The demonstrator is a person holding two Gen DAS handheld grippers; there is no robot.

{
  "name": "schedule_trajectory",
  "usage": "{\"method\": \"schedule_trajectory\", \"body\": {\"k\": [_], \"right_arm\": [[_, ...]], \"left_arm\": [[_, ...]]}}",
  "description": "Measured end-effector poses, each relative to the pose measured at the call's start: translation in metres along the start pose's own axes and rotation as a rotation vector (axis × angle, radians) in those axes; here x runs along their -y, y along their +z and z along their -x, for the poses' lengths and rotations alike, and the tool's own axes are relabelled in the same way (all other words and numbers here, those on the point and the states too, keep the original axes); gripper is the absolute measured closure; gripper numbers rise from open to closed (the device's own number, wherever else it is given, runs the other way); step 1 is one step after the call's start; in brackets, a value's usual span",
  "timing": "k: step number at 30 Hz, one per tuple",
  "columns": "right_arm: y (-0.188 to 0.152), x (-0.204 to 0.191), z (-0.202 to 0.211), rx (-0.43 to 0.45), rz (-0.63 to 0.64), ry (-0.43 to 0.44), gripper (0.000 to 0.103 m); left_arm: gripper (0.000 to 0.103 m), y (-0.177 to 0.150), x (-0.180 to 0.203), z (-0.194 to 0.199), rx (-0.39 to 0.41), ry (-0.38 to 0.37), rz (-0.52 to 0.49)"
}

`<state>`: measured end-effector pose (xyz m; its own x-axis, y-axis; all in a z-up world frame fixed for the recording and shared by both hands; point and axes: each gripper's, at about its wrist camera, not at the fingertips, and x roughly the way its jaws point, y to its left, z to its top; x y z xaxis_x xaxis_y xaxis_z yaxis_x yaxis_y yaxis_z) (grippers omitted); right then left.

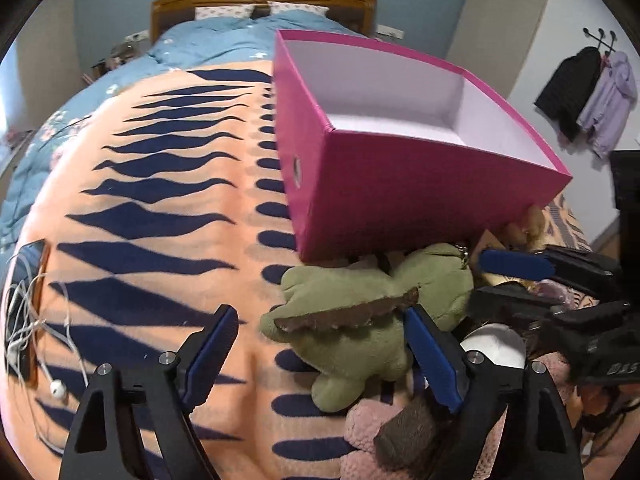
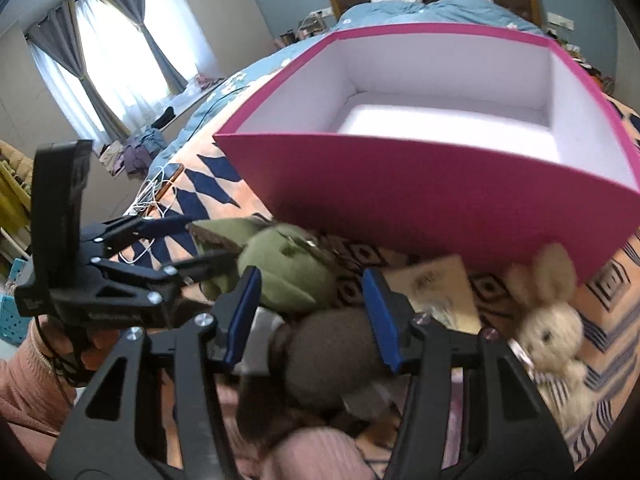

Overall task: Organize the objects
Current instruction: 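Reach the right gripper to the green dinosaur plush and grasp it, then lift the green dinosaur plush into the magenta box and open the right gripper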

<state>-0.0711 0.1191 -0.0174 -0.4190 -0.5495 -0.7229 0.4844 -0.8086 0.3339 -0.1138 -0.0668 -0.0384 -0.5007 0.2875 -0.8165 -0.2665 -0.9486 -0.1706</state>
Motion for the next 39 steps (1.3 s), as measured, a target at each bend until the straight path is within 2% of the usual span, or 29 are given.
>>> {"method": "schedule_trajectory", "body": {"k": [2,6,8,11,14,17,22,26,30,34,39], "right_arm": [[0.003,0.0,-0.01,-0.031,-0.009,0.016,0.048],[0.005,0.003,-0.018,-0.067,-0.019,0.041,0.048],[0.006,0.004,-0.016,-0.075,-0.024,0.049,0.049],[0.006,0.006,-0.013,-0.076,-0.022,0.054,0.051],[0.004,0.003,-0.008,-0.066,-0.006,0.046,0.052],[0.005,-0.004,-0.008,-0.038,0.008,0.043,0.052],[0.009,-0.019,0.024,0.055,0.063,0.037,0.052],[0.019,-0.03,0.052,0.13,0.098,0.026,0.052],[0.038,-0.035,0.082,0.205,0.127,0.016,0.052],[0.059,-0.031,0.104,0.275,0.137,-0.019,0.052],[0.089,-0.01,0.105,0.294,0.099,-0.022,0.052]], "left_arm": [[0.021,0.002,-0.001,-0.002,-0.018,-0.028,-0.006],[0.037,0.003,-0.005,-0.004,-0.053,-0.132,0.009],[0.038,0.004,-0.009,-0.006,-0.061,-0.167,0.037],[0.039,0.002,-0.006,-0.005,-0.054,-0.179,0.047],[0.039,0.002,-0.001,0.003,-0.035,-0.164,0.049],[0.039,0.005,0.002,0.018,0.009,-0.165,0.055],[0.038,0.018,0.015,0.051,0.082,-0.147,0.015],[0.037,0.039,0.028,0.082,0.155,-0.14,-0.028],[0.036,0.075,0.044,0.105,0.215,-0.127,-0.077],[0.035,0.106,0.056,0.109,0.253,-0.128,-0.1],[0.035,0.14,0.062,0.088,0.26,-0.122,-0.101]]}}
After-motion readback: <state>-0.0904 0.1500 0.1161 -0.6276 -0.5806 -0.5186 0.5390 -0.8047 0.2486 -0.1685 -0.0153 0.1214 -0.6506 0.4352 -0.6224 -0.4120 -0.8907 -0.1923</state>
